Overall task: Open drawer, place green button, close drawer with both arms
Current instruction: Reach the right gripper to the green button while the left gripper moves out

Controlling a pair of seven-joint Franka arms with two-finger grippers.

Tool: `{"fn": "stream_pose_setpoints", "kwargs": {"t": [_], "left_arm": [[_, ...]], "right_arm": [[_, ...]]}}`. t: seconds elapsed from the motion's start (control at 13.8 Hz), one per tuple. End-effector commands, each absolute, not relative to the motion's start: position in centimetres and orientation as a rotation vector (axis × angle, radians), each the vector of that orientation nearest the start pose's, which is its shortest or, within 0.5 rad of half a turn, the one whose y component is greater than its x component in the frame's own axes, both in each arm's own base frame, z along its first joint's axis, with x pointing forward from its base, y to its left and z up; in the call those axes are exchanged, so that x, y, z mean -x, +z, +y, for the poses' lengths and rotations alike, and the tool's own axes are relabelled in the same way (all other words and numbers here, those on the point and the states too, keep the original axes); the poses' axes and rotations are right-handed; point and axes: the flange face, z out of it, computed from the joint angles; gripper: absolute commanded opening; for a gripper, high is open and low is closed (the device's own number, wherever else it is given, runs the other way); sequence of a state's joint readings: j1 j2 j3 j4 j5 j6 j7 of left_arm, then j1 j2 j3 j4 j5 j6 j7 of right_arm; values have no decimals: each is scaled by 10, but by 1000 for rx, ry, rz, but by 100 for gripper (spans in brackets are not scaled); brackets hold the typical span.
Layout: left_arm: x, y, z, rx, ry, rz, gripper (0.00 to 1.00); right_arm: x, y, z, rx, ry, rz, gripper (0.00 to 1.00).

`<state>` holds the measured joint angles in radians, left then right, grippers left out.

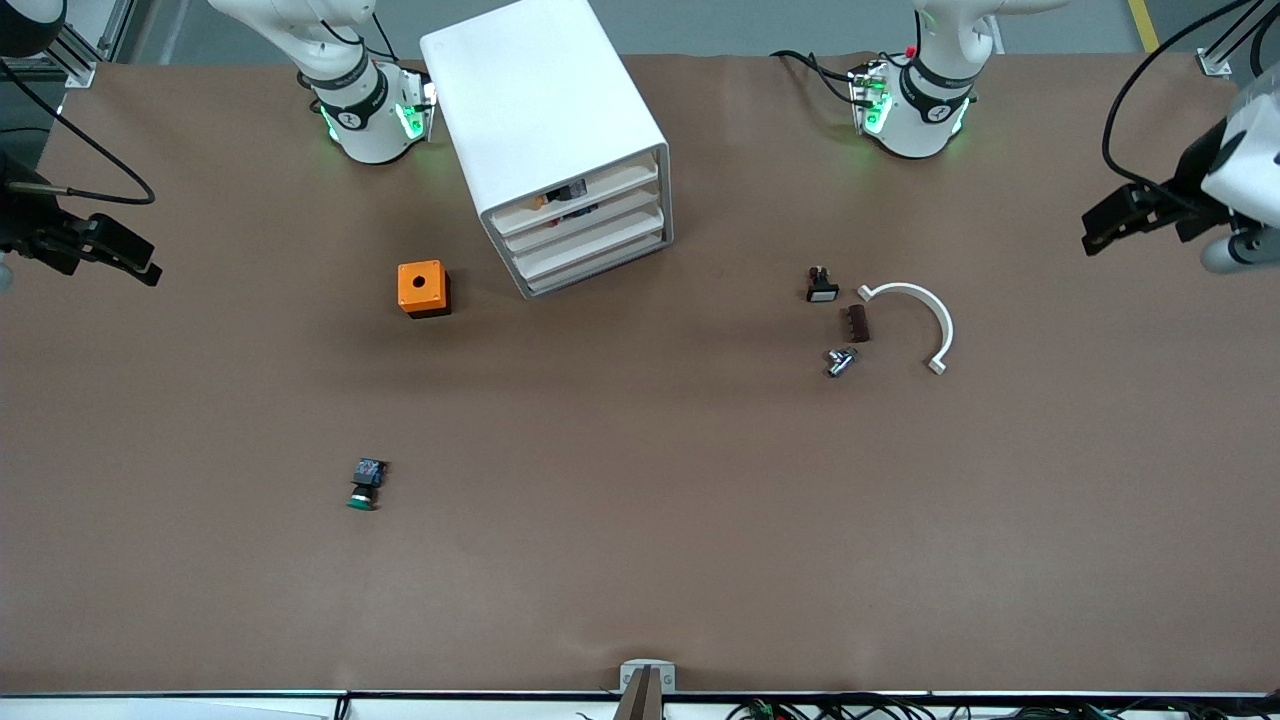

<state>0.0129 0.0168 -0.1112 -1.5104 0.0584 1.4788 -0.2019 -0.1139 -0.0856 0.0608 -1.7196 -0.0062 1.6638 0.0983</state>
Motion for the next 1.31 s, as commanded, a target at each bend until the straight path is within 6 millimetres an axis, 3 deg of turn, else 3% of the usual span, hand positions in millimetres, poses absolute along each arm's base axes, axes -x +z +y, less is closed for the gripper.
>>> {"fn": "stream_pose_setpoints", "kwargs": {"t": [0.0, 0.22, 0.51, 0.8, 1.09, 1.23], "left_arm": [[-577, 622, -46, 3075, 99, -140, 100], [-596, 581, -60, 3082, 198, -129, 100], [-615, 527, -129, 3082, 267, -136, 100], [-611, 468, -219, 3029, 388, -426, 100], [-604, 427, -266, 3036, 604, -676, 100], [-599, 408, -279, 2989, 681, -774, 100]], "right_arm": [[-540, 602, -25, 3128, -28, 208, 100], [-563, 551, -21, 3121, 112, 187, 100], [-596, 474, 11, 3113, 236, 125, 100], [-633, 404, 23, 3107, 139, 101, 100], [-662, 323, 33, 3043, 47, 259, 100], [-670, 281, 39, 3026, 10, 317, 100]]}}
